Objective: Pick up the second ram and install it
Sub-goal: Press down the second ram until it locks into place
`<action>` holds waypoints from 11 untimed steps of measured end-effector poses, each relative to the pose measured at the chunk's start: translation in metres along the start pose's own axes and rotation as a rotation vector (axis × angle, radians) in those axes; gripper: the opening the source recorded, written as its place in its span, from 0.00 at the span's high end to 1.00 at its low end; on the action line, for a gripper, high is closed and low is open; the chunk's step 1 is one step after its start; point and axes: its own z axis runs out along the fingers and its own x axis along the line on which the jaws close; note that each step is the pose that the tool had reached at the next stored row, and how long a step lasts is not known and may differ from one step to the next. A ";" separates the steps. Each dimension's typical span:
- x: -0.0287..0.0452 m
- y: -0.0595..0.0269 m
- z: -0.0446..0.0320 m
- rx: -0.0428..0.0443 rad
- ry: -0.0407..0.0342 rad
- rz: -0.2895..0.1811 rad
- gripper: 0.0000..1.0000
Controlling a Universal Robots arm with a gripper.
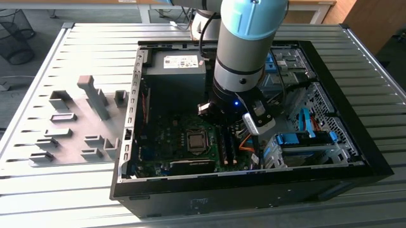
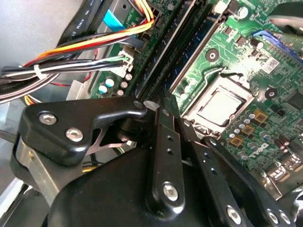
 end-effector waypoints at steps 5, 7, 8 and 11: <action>-0.0001 0.0005 -0.0074 -0.0035 -0.0011 0.000 0.90; 0.0001 0.0004 -0.0151 -0.0017 -0.0005 0.000 0.90; 0.0001 0.0005 -0.0180 -0.0019 -0.0005 0.000 0.90; 0.0001 0.0005 -0.0204 -0.0021 -0.0005 0.000 0.90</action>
